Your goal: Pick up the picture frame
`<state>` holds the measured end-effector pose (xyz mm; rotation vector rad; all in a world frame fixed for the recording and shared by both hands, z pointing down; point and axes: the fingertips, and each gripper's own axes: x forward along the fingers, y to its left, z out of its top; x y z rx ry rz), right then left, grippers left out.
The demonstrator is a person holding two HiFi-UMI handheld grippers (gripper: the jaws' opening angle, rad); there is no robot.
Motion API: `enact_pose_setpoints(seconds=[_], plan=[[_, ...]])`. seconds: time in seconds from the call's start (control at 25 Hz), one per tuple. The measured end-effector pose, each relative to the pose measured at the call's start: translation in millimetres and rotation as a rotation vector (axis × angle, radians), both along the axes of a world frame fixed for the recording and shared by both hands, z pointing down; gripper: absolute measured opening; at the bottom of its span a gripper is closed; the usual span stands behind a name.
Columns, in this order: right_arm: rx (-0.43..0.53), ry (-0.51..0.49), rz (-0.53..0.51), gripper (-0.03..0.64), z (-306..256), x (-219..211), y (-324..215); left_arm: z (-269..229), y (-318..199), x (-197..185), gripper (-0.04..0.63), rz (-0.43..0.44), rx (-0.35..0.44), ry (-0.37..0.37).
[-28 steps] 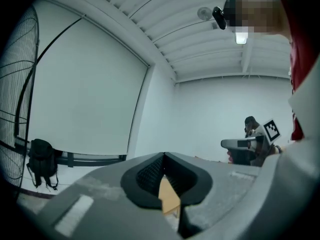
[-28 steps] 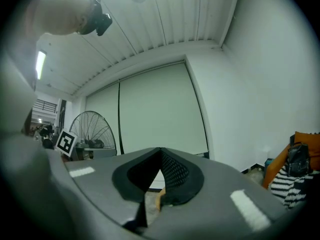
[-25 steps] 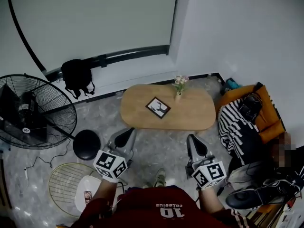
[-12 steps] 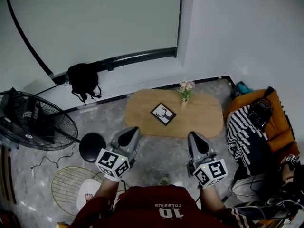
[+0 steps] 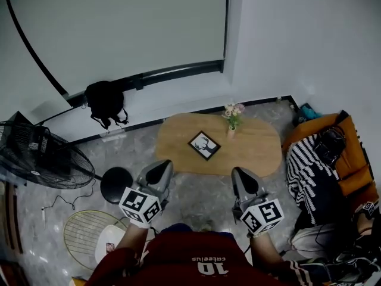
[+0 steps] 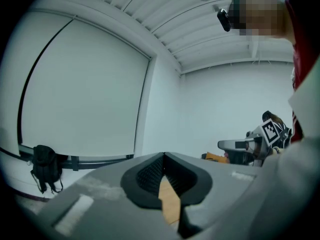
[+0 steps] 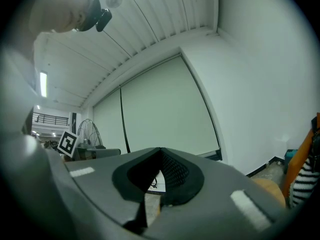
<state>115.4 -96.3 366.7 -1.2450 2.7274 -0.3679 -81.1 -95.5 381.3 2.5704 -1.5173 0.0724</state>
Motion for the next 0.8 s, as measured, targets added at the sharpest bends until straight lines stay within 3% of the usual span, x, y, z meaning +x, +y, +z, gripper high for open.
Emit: enact_pose_setpoints(seconds=[0.44,0.8], plan=[[-0.013,0.006,0.014,0.003,5.6,-11.2,-17.9,8.5,-19.5,-8.7,-0.002,0.024,-0.007,-0.018],[0.004,0.057,0.082,0.003,-3.0,-48.4,-47.9,16.7,-64.9,-42.0,-0.002,0.074,-0.02,-0.01]])
